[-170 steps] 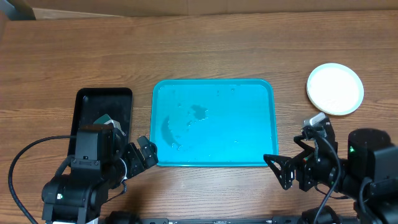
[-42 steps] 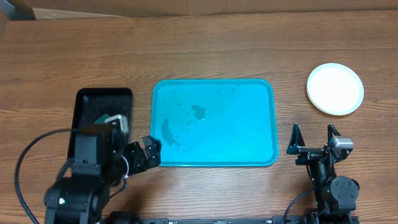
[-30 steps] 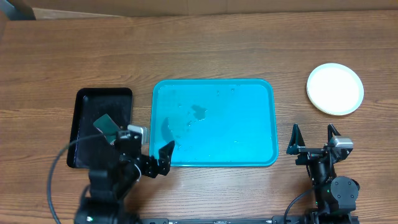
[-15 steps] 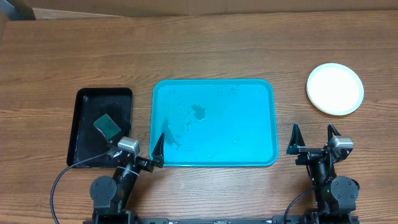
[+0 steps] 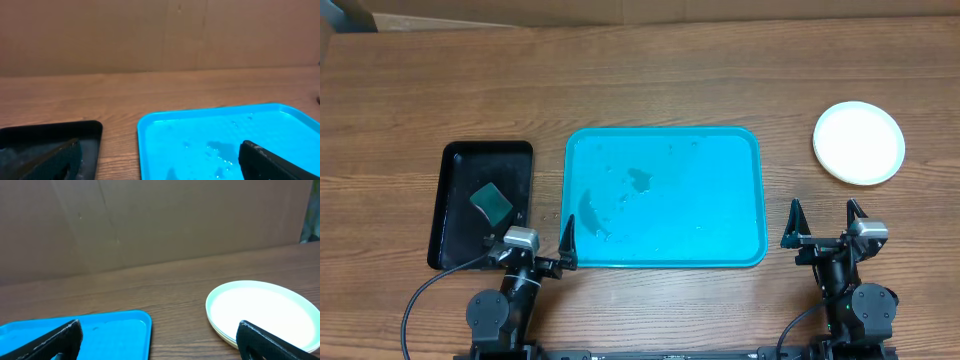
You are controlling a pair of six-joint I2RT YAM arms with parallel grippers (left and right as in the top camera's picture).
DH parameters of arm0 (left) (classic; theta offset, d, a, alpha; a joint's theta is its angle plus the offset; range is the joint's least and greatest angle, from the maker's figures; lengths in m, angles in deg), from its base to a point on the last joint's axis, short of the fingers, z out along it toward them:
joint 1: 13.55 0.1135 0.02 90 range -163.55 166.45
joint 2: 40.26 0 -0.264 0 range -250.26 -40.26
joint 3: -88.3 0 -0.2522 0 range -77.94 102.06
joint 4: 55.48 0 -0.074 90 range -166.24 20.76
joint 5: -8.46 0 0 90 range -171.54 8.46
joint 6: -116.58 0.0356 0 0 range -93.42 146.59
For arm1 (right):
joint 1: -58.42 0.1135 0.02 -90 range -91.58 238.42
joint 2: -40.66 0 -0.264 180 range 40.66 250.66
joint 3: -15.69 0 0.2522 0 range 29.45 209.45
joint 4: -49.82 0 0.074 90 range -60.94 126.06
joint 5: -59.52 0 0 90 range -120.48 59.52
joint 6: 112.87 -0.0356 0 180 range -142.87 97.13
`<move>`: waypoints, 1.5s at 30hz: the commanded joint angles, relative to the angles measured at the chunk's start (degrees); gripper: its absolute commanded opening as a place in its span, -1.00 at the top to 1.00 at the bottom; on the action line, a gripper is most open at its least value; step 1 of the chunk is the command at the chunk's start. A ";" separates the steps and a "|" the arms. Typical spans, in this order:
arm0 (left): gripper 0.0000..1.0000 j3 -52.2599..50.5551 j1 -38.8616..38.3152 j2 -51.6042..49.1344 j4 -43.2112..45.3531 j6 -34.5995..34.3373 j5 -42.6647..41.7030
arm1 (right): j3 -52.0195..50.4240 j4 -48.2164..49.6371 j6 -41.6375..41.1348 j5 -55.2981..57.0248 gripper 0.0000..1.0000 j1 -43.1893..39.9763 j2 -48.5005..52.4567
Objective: Clean dirty plates on tray and stack at the side
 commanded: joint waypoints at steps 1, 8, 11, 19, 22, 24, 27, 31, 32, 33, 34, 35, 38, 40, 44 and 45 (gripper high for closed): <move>-0.99 -0.22 0.17 0.76 -0.35 1.46 1.79 | -0.59 0.33 0.39 -0.09 -1.00 -0.20 -0.68; -0.99 -0.24 0.20 0.76 -1.03 1.46 7.96 | -0.59 0.33 0.42 -0.11 -1.00 -0.20 -0.68; -0.99 -0.24 0.20 0.76 -1.25 1.46 9.57 | -0.59 0.33 0.42 -0.09 -1.00 -0.20 -0.68; -1.00 -0.24 0.17 0.76 -1.31 1.49 10.12 | -0.59 0.33 0.42 -0.09 -1.00 -0.20 -0.68; -1.00 -0.22 0.17 0.76 -1.33 1.49 10.34 | -0.59 0.33 0.42 -0.09 -1.00 -0.20 -0.68; -1.00 -0.24 0.17 0.76 -1.27 1.46 10.14 | -0.59 0.33 0.42 -0.09 -1.00 -0.20 -0.68; -0.99 -0.22 0.17 0.76 -1.03 1.46 9.60 | -0.59 0.33 0.39 -0.09 -1.00 -0.20 -0.68; -0.99 -0.22 0.20 0.74 -1.03 1.46 9.53 | -0.59 0.33 0.42 -0.09 -1.00 -0.20 -0.68; -1.00 -0.22 0.20 0.74 -1.01 1.46 9.53 | -0.59 0.33 0.39 -0.09 -1.00 -0.20 -0.68; -0.99 -0.22 0.20 0.74 -1.01 1.46 9.53 | -0.59 0.33 0.42 -0.09 -1.00 -0.20 -0.68; -1.00 -0.22 0.20 0.74 -1.01 1.46 9.53 | -0.59 0.33 0.42 -0.09 -1.00 -0.20 -0.68; -0.99 -0.22 0.20 0.74 -1.03 1.46 9.53 | -0.59 0.33 0.42 -0.09 -1.00 -0.20 -0.68; -1.00 -0.22 0.20 0.74 -1.03 1.46 9.53 | -0.59 0.33 0.42 -0.09 -1.00 -0.20 -0.68; -0.99 -0.22 0.20 0.74 -1.03 1.46 9.53 | -0.59 0.33 0.42 -0.11 -1.00 -0.20 -0.68; -1.00 -0.22 0.20 0.74 -1.03 1.46 9.53 | -0.59 0.33 0.42 -0.09 -1.00 -0.20 -0.68; -1.00 -0.22 0.20 0.74 -1.03 1.46 9.53 | -0.59 0.33 0.39 -0.09 -1.00 -0.20 -0.68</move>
